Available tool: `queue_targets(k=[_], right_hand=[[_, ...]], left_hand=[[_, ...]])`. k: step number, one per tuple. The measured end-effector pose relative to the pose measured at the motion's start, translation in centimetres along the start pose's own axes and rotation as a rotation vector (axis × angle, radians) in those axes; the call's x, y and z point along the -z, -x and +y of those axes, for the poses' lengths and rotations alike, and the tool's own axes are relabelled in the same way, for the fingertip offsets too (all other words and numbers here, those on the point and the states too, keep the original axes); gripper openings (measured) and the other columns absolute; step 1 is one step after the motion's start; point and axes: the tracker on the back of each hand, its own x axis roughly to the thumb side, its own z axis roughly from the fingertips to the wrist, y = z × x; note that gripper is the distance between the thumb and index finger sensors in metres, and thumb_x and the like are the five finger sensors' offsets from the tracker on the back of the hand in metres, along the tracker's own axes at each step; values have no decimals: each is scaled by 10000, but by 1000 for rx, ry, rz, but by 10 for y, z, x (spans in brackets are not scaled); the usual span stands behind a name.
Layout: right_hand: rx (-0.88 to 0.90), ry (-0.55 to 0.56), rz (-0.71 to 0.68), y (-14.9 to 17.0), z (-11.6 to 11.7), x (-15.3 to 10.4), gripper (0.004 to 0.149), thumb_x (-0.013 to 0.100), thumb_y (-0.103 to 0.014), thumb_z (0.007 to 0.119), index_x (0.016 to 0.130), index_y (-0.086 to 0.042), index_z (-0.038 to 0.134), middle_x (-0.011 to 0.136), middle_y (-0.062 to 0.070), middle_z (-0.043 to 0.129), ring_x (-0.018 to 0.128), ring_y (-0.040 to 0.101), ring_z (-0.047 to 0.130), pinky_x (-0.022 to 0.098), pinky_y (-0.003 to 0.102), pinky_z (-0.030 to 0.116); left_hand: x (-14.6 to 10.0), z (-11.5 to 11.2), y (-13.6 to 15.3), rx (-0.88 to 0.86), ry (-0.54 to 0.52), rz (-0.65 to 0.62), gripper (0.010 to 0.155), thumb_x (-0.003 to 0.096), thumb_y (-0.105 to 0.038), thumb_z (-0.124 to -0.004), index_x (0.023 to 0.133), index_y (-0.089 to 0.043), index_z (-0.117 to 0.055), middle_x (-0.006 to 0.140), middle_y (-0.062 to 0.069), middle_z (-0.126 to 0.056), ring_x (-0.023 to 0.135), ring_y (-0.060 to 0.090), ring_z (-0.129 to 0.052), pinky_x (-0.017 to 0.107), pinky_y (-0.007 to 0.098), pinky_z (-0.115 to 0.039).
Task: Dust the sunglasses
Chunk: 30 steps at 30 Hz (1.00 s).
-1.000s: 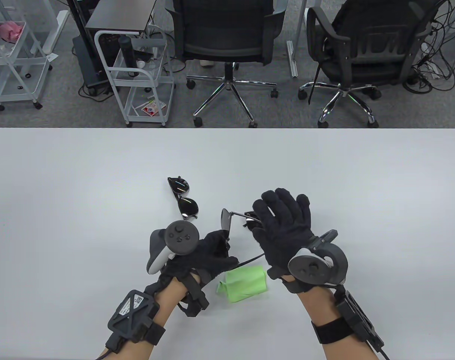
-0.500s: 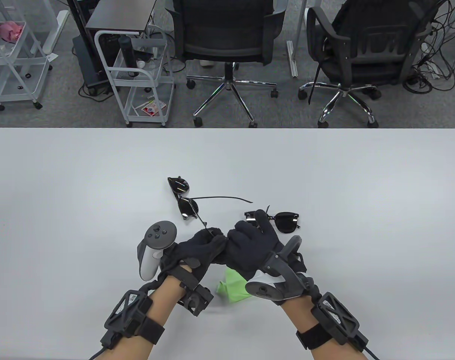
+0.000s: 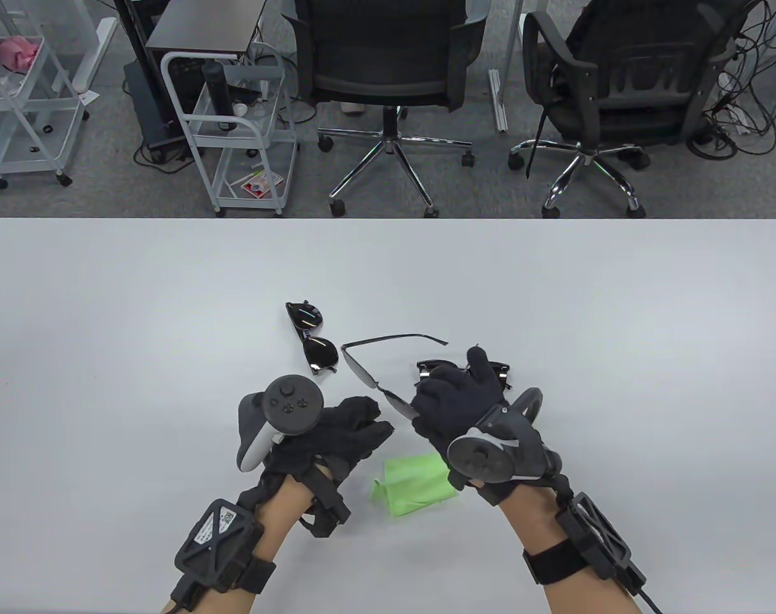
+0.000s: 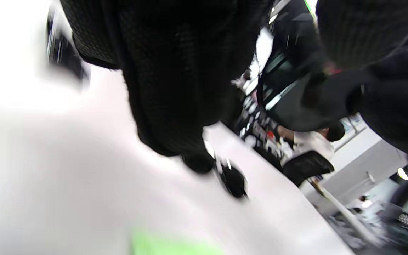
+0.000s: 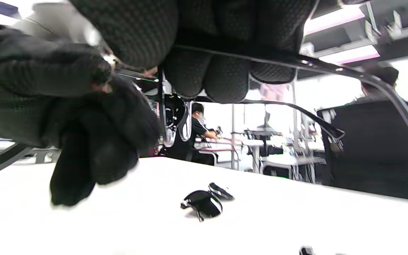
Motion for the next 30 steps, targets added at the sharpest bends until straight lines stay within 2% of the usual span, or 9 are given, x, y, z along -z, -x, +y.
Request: queue_targets(k=[2,3,5,7,10,13,23,27,30], right_hand=[[101,-35,42,14,-1,-1,412,429,-382,822,728,-139,966,825,92,982,809,399,915,619,748,500],[184,-61,61,21,0,-2,412,431,-380,820,731,-137,963,829,91,978,814,401,909,618,753,492],[286,-92,69,27,1,-2,413,433,-375,817,735,-134,962,837,100,972,826,412,896,613,765,473],[387,-133,60,29,3,-1,412,435,-371,815,742,-136,958,846,102,965,840,421,879,610,770,460],[467,-177,45,29,4,-1,411,438,-368,810,749,-140,955,864,98,953,861,434,854,607,775,444],[503,-206,31,29,3,0,410,440,-363,807,755,-145,953,877,95,945,879,443,831,605,778,430],[501,-153,51,34,-3,-4,412,448,-363,808,781,-159,939,920,103,909,922,472,748,606,781,390],[239,124,10,16,-21,-7,630,430,-393,862,995,-144,741,1096,186,645,992,526,568,621,778,370],[11,306,-121,-11,-38,-10,563,410,-430,888,901,-159,838,1023,134,759,932,437,723,637,732,483]], left_hand=[[-10,15,-12,132,-233,-95,658,310,-672,-822,885,-355,-796,735,-172,-1025,515,42,-1164,679,418,-786],[-14,17,-19,212,-301,-157,708,311,-661,-834,954,-402,-691,866,-199,-920,697,42,-1090,723,436,-737],[-14,12,-27,360,-219,-237,861,298,-667,-851,1045,-475,-468,1098,-214,-597,1074,134,-704,795,509,-580],[-15,-5,-31,488,-144,-311,986,265,-656,-891,1055,-474,-329,1155,-221,-424,1148,188,-490,821,544,-463],[-14,-21,-36,712,-121,-372,1061,223,-660,-923,1041,-459,-278,1162,-213,-376,1151,192,-464,824,554,-433],[-13,-24,-40,823,-161,-386,1049,244,-596,-962,1040,-421,-302,1130,-195,-489,1075,139,-681,815,538,-499],[-16,-22,-48,936,-230,-426,978,279,-549,-980,1047,-397,-395,1027,-193,-676,924,115,-854,784,498,-602],[-14,-13,-41,926,-267,-362,954,278,-567,-970,1048,-390,-435,1010,-181,-701,845,107,-910,766,498,-634],[-10,-6,-32,914,-288,-287,954,281,-572,-967,1053,-373,-444,1009,-168,-711,831,119,-929,754,502,-649]])
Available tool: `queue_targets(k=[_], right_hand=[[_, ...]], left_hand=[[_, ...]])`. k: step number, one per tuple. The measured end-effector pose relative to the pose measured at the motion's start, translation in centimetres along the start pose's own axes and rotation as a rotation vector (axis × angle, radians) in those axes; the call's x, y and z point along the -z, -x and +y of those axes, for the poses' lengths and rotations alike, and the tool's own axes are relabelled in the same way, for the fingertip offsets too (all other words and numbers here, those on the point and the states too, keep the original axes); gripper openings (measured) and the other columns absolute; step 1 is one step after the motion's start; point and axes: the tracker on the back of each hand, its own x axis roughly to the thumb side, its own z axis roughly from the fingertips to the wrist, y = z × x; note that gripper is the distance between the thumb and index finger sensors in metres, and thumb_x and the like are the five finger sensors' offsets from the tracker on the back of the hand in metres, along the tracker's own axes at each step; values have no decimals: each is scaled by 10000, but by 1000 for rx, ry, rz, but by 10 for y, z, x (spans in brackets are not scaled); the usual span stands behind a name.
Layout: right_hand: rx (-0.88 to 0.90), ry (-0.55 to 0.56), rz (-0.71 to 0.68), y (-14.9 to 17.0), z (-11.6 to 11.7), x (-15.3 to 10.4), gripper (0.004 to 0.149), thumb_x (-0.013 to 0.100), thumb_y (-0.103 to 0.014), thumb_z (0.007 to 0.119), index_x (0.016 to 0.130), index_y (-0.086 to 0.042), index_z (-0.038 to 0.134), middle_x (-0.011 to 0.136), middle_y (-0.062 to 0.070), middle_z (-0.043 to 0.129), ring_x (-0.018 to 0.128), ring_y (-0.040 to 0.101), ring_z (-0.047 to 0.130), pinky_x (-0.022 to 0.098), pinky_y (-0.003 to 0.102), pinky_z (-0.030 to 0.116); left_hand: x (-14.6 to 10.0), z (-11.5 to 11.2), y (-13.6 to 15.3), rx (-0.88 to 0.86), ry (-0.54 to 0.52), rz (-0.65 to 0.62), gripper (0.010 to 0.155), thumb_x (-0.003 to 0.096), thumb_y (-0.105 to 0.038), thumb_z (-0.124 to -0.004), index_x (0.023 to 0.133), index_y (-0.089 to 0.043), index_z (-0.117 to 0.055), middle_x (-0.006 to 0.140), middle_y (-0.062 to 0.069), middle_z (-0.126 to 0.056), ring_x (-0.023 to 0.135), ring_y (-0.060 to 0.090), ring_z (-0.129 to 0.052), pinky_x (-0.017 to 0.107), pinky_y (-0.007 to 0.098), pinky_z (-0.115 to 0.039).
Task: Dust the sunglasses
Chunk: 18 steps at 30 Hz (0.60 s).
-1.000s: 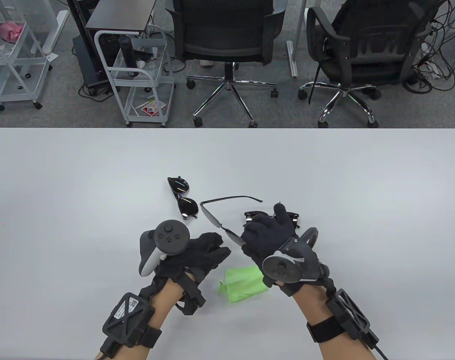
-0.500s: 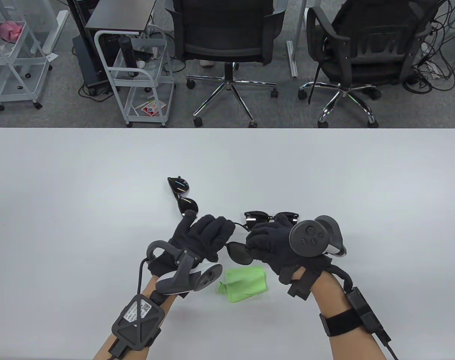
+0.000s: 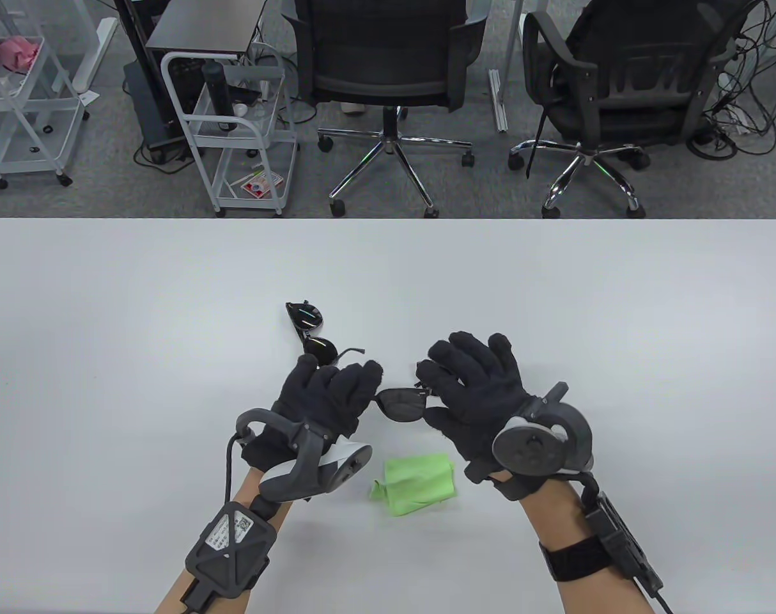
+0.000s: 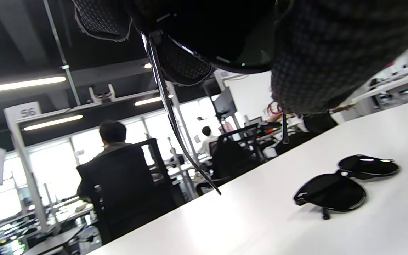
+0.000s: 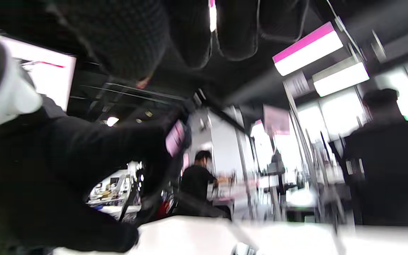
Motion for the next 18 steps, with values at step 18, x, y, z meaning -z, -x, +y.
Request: queue_targets(k=[18], right_hand=[[-262,-940,-309,-58,138,-33,632,327,-586,927,793,-161,923,771,69,990,682,358,962,591,631,695]], left_hand=[[2,-11,13,48,78,122,959,271,-590,-963,1057,-353,-469,1007,-155,-741,810,128,-967,734,498,-680]])
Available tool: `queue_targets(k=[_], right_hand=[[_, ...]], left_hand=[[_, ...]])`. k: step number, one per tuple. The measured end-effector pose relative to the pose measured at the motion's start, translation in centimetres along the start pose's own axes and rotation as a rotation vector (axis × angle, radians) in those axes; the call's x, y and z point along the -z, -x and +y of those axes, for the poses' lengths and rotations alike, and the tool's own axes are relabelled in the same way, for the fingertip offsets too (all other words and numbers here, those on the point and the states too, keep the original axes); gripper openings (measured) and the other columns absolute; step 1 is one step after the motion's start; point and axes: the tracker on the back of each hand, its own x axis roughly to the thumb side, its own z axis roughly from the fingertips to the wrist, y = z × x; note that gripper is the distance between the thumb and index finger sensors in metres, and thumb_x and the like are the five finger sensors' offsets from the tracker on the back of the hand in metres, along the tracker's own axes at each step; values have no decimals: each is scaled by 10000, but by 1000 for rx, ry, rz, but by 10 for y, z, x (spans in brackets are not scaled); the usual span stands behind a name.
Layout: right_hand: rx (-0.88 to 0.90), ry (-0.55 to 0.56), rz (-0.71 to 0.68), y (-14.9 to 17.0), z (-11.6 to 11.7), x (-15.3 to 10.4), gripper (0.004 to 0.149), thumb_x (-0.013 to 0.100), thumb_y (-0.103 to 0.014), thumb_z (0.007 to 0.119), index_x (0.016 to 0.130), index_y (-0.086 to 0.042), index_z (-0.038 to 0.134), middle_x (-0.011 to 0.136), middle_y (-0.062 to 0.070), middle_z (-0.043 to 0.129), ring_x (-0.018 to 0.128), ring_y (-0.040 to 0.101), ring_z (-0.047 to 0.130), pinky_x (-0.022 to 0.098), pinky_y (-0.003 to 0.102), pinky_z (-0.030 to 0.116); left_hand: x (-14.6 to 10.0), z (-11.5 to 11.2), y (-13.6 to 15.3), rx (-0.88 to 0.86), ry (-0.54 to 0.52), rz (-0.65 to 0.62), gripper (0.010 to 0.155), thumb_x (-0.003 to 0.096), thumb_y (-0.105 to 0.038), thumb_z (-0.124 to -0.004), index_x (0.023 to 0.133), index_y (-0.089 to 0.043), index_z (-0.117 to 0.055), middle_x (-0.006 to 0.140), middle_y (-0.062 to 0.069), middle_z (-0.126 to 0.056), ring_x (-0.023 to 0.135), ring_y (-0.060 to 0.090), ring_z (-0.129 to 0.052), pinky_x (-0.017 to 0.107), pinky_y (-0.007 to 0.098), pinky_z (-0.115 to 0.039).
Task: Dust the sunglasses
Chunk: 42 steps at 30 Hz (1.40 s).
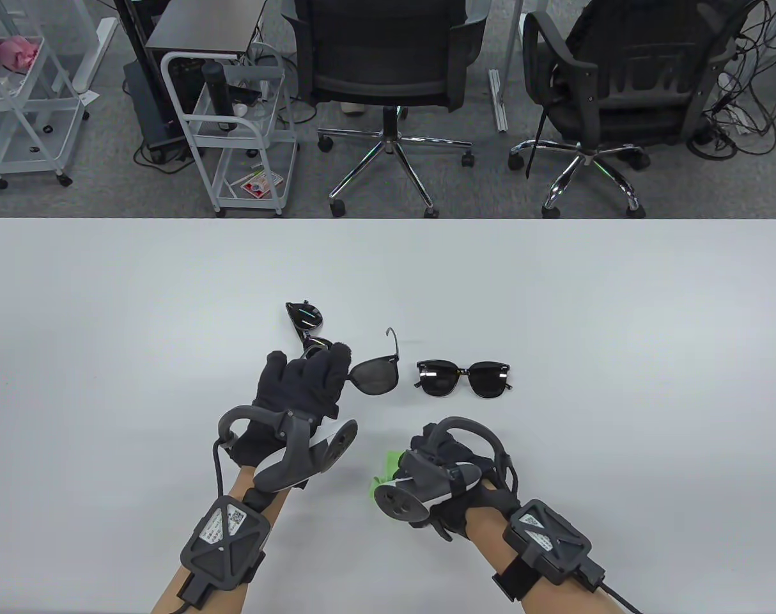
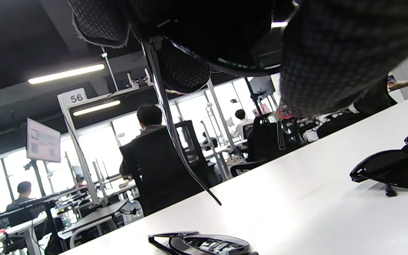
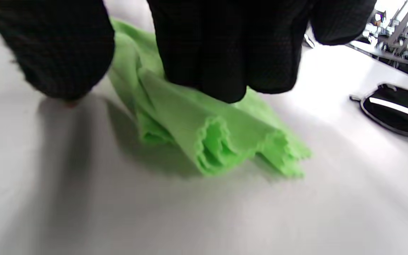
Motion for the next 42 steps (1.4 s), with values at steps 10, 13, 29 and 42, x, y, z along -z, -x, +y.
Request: queue_targets(k=[10,13,29,42], right_hand=[[210,281,177,37,-15,-23,379,384,-322,883,740,-213,956,721,32,1024,642,296,1013,598,625,696],[453,451,323,69,-13,-48,378,393,-295,865,754,-226,953,745,31,1018,668,311,1007,601,637,686],[1371,683,353,115,21,-73,401,439,-314,834,818,-209,912,813,32,1000,726,338,993,595,647,688],[1788,830,377,91,19,-59,458,416,-288,908,857,-185,842,854,52,932,790,362,920,597,648,655]], left_hand=[[-1,1,5,-39,18,20,958,270,-601,-959,1056,-355,-470,1010,-157,-743,812,124,-975,734,493,-686],[-2,4,9,-88,-7,29,955,269,-605,-958,1055,-357,-474,1006,-159,-746,811,121,-977,734,489,-688],[-9,20,-18,27,-123,-115,952,275,-603,-949,1052,-372,-449,1014,-171,-719,831,111,-953,749,487,-667],[-12,31,-38,20,-152,-181,949,284,-626,-909,1054,-324,-444,989,-141,-748,746,97,-992,733,482,-691]])
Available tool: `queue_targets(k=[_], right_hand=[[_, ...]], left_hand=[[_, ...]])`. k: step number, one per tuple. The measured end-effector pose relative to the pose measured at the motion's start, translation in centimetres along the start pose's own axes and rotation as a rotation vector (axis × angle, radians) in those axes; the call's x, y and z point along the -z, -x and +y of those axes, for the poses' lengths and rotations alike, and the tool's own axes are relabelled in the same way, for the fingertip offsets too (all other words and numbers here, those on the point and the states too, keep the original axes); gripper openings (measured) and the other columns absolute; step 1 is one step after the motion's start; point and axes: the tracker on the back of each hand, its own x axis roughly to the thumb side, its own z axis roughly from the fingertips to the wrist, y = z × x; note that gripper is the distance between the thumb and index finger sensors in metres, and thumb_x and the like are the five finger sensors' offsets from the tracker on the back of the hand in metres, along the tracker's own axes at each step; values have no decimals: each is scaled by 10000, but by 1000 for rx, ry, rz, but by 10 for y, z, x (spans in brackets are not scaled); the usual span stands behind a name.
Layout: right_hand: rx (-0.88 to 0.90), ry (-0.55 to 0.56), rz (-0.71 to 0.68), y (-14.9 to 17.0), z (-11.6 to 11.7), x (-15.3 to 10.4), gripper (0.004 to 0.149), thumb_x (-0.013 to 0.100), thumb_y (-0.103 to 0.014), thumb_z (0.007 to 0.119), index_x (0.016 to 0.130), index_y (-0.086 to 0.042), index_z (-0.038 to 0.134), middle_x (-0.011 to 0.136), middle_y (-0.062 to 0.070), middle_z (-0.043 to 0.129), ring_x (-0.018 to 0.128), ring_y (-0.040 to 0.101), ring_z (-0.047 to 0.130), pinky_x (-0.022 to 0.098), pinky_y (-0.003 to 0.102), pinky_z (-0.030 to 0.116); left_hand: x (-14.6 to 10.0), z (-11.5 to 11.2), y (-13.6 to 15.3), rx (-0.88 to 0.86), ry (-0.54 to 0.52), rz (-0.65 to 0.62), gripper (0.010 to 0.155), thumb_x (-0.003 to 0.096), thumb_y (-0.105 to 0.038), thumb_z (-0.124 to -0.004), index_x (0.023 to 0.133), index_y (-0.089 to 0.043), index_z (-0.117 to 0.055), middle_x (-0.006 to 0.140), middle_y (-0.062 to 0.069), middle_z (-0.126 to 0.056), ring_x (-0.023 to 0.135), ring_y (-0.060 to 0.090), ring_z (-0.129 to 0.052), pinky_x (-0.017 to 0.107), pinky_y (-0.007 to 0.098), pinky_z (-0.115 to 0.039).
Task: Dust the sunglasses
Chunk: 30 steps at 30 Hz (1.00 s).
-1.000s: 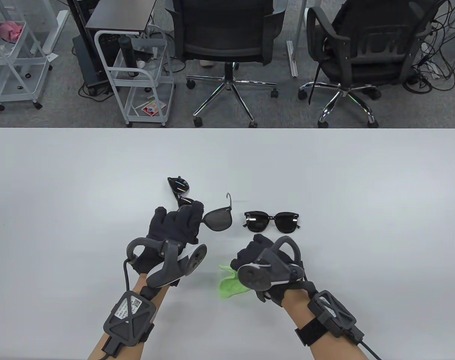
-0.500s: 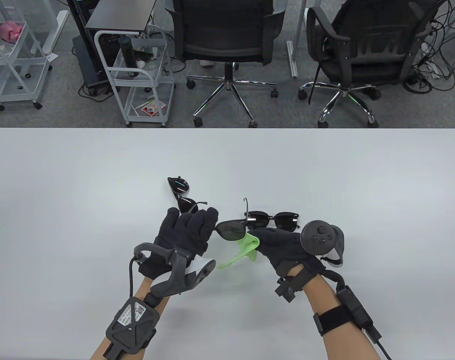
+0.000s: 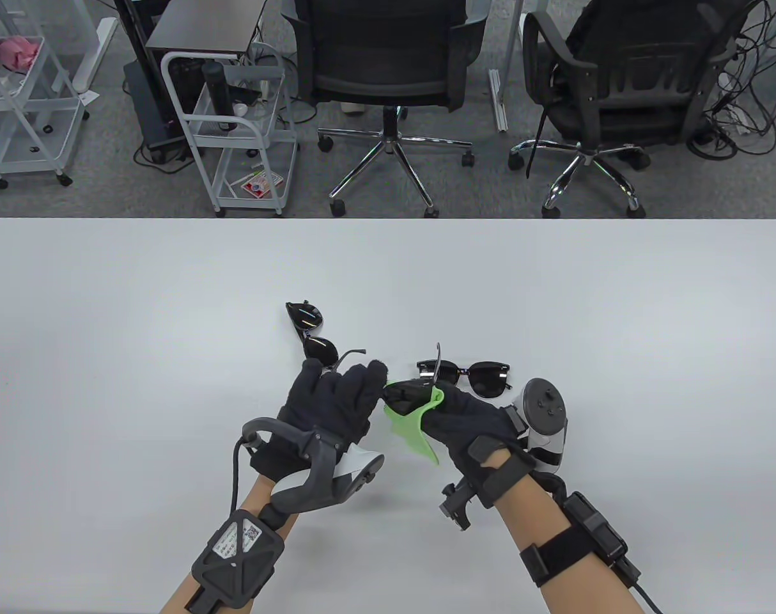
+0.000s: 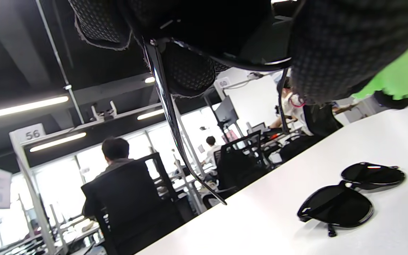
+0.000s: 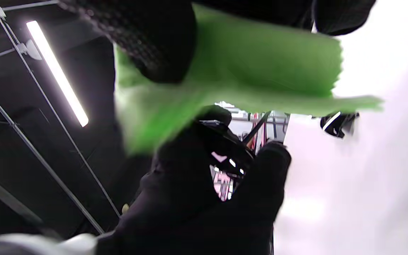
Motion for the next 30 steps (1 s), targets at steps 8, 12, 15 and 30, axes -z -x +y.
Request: queue_targets(k=[8,12,15,30], right_hand=[[-24,91,-137,-13,-4,-2,404,429,-418,847,734,-172,943,682,25,1029,625,290,1026,591,602,719],[15,-66,-101,-9,-9,4,431,432,-339,845,823,-166,901,800,53,992,739,319,987,597,629,691],[23,-60,-84,-6,-7,2,442,419,-282,863,855,-208,872,853,25,965,772,324,963,604,627,683],[83,32,-115,-19,-17,1,440,447,-390,808,770,-118,932,719,74,1028,654,329,1016,577,629,704]], left_hand=[[1,5,6,-123,-30,43,1015,272,-614,-945,1052,-319,-366,1016,-162,-708,810,70,-964,756,460,-672],[-1,1,19,-199,-13,101,1017,247,-617,-976,1046,-310,-426,983,-167,-764,814,62,-981,752,451,-689],[-1,2,15,-144,-23,69,994,247,-612,-979,1044,-293,-480,952,-153,-801,770,61,-1007,744,457,-703],[1,7,10,-238,-27,20,1032,262,-612,-949,1050,-256,-385,975,-155,-760,736,24,-1003,755,441,-704]])
